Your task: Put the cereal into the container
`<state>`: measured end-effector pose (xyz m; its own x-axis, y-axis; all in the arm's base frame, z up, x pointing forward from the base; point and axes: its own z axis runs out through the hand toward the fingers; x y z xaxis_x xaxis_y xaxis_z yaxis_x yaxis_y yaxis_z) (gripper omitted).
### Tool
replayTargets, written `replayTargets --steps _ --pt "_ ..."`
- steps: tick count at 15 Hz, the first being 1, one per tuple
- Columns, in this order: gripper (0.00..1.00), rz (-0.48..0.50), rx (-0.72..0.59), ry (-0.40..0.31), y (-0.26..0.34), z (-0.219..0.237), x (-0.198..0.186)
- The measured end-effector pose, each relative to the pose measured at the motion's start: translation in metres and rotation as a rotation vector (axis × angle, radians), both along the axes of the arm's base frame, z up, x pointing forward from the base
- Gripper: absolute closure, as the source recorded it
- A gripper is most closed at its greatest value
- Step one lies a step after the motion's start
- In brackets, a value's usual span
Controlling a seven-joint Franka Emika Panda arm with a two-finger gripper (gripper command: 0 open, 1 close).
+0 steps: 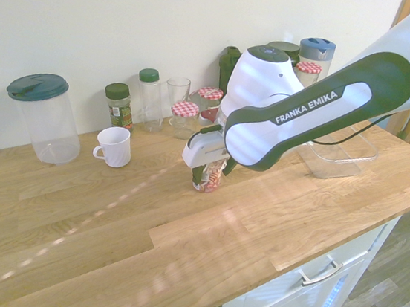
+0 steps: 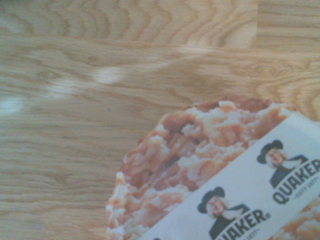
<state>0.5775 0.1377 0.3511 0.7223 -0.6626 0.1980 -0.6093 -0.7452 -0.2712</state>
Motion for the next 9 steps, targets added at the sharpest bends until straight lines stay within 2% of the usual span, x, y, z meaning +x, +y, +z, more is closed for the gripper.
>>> replayTargets --steps 5,6,9 --pt "0.0 0.058 0.003 -0.078 0.001 -0.021 0.004" --pt "1.0 0.075 0.004 -0.107 0.003 -0.019 0.005" --pt "1.0 0.107 -0.003 -0.154 0.005 -0.013 0.006"
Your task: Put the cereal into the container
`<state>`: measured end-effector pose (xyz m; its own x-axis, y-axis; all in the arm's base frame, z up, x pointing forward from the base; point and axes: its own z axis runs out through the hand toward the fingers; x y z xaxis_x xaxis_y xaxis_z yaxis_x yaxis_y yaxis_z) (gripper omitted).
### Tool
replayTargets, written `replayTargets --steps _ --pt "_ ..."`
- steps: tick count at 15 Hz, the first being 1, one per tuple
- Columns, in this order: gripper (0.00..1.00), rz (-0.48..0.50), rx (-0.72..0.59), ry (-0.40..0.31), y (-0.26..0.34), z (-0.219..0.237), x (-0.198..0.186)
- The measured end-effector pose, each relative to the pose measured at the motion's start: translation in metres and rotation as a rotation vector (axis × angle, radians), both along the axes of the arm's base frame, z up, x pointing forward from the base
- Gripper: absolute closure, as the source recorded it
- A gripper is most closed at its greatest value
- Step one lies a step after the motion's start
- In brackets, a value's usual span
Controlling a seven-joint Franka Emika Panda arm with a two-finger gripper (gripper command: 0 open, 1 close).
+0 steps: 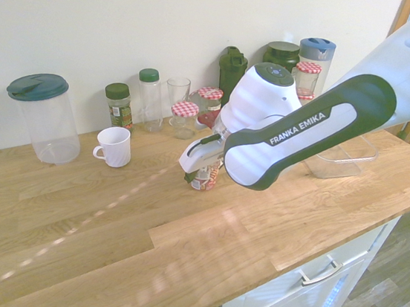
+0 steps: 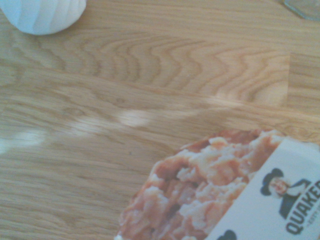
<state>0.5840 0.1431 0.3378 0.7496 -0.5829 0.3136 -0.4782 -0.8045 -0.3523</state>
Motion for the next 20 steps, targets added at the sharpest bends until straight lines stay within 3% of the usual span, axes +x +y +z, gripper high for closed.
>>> replayTargets --steps 8,13,17,20 --pt "1.0 0.002 0.022 -0.043 -0.003 0.003 -0.002" --pt "1.0 -0.045 0.063 -0.082 -0.02 0.023 -0.004" --pt "1.0 -0.211 0.056 -0.241 -0.117 0.112 -0.019" --pt "1.0 -0.381 -0.062 -0.267 -0.218 0.157 -0.053"
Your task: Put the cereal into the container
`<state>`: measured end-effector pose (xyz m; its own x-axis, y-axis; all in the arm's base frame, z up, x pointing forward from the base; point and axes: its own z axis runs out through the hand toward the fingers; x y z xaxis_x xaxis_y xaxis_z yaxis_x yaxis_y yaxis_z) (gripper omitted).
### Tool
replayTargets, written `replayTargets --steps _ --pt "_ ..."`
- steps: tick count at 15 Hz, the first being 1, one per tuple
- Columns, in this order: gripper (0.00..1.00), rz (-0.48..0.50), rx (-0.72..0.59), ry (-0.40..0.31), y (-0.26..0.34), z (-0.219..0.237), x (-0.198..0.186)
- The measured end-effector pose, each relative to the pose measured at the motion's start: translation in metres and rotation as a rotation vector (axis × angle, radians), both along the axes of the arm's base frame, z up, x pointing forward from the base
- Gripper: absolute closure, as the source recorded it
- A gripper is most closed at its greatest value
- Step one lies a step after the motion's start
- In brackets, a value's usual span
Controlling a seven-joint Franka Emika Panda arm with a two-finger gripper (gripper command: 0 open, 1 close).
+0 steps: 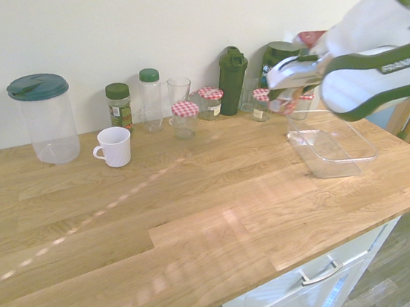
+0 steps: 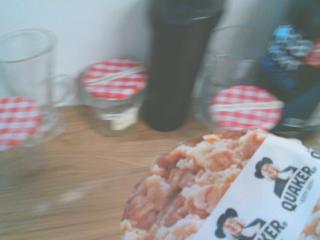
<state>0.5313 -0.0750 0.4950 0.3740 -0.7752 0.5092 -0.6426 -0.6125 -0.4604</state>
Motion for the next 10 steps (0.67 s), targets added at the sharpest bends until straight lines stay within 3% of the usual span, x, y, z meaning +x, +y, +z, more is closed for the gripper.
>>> replayTargets --steps 2,7,10 --pt "1.0 -0.089 -0.003 0.017 -0.038 -0.006 -0.015" --pt "1.0 -0.21 0.076 0.093 -0.092 -0.081 -0.008" --pt "1.0 -0.251 0.101 0.121 -0.116 -0.099 -0.008"
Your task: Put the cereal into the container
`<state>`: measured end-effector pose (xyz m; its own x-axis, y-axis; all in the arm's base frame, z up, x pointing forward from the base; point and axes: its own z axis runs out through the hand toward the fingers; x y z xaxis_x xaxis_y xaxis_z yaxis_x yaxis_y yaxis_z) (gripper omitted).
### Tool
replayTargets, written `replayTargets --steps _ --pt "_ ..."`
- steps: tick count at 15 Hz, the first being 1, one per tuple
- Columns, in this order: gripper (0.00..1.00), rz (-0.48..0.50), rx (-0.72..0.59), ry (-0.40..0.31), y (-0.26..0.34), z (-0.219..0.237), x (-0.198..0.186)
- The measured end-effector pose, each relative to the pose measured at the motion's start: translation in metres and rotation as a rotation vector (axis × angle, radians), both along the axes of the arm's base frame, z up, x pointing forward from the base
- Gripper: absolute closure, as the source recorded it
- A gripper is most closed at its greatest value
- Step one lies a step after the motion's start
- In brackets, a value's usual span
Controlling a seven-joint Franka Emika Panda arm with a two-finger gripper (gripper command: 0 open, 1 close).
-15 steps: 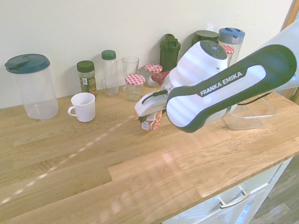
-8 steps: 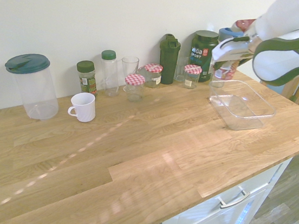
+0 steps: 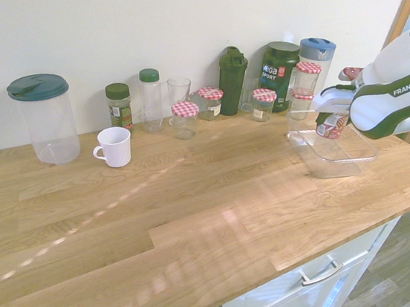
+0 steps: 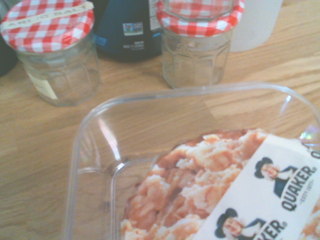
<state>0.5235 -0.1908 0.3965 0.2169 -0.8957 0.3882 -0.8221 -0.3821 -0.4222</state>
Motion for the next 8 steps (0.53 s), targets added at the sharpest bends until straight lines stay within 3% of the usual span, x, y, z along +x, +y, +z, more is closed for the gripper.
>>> replayTargets --steps 7,8 --pt "1.0 -0.005 0.045 0.078 -0.004 -0.033 0.032" --pt "0.0 -0.003 0.051 0.087 -0.002 -0.033 0.035"
